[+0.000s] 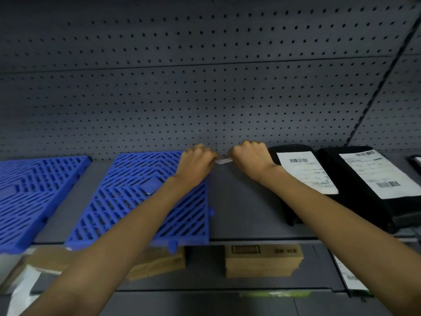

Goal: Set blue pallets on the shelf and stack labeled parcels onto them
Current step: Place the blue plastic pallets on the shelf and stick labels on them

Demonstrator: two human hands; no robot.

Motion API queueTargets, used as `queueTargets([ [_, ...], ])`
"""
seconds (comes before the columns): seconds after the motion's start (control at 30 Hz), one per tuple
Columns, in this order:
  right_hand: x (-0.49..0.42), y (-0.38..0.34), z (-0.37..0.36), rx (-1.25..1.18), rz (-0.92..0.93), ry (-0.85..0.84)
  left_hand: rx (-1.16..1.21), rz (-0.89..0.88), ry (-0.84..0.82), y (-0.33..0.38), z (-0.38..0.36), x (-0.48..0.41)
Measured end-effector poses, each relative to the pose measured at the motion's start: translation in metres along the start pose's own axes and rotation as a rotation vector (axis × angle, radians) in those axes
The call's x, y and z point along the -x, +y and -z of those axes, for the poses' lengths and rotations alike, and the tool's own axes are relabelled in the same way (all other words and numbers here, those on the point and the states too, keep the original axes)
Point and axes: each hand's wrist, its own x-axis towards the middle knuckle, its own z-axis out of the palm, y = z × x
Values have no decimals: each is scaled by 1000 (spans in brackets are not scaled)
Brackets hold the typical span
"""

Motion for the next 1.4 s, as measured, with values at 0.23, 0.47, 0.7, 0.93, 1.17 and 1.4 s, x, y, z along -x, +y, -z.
queueTargets([
  [0.23,28,-91,31,-22,45,39,-28,29,47,-44,39,93],
  [0.47,63,-194,47,-73,106,26,-78,99,6,-96,75,196],
  [0.7,105,-249,50,-96,75,-27,-79,136,-117,-101,83,258],
  [0.93,133,-247,52,-136,96,-57,-41,120,-192,-88,86,279],
  [1.17,142,-226,64,-165,95,-150,-21,101,-225,-72,96,271],
  [1.4,193,-152,69,-193,-113,-161,-1,-17,-203,-6,93,229],
])
